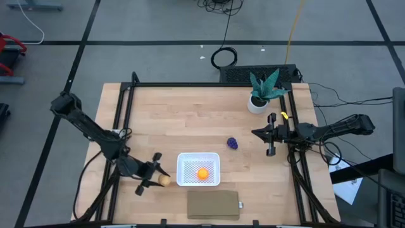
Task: Pick and placing Produce into tupperware
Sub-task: Put the potato into the basket
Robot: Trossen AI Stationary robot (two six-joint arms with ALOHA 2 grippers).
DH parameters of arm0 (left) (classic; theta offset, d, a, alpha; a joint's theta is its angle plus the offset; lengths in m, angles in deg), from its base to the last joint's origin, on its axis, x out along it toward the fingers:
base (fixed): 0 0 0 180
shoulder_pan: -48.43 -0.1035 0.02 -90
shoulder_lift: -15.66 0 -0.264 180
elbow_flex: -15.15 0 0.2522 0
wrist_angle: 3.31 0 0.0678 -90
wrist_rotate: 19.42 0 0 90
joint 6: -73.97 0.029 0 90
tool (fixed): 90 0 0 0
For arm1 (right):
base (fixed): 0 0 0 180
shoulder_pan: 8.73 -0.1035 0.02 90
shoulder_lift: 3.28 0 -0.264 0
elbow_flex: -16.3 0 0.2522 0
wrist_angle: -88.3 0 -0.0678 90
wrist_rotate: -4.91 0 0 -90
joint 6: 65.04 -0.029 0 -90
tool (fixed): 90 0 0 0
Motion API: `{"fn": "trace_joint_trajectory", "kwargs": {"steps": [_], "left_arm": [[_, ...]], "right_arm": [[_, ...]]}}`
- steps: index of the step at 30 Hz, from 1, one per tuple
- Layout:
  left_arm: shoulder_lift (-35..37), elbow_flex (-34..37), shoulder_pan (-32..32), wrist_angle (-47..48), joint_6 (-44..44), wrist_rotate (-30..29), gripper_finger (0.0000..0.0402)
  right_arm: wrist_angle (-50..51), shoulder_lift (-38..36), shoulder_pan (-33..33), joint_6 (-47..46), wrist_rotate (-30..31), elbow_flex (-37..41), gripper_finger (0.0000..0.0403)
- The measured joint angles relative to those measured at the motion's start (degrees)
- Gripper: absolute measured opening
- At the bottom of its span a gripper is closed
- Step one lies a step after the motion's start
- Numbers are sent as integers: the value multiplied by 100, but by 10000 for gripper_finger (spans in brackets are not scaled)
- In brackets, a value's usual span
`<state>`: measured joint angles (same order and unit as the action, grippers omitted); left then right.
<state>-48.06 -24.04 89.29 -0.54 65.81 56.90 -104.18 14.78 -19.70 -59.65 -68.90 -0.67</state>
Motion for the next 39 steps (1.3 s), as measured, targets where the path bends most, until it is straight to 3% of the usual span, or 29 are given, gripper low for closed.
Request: {"fn": "trace_joint_trajectory", "kwargs": {"steps": [9, 22, 30, 34, 39], "left_arm": [[1053, -2, -58, 819, 544, -789, 183], [1116, -2, -343, 785, 1348, -991, 184], [1114, -2, -385, 774, 1064, -1003, 184], [1112, -16, -504, 635, 582, -1322, 184], [874, -474, -855, 1195, 263, -1114, 184]], "right_arm": [[1, 2, 1, -1, 0, -1, 0], [40, 0, 0, -2, 0, 0, 0], [40, 0, 0, -2, 0, 0, 0], [42, 2, 0, -2, 0, 0, 0], [42, 2, 1, -3, 0, 0, 0]]}}
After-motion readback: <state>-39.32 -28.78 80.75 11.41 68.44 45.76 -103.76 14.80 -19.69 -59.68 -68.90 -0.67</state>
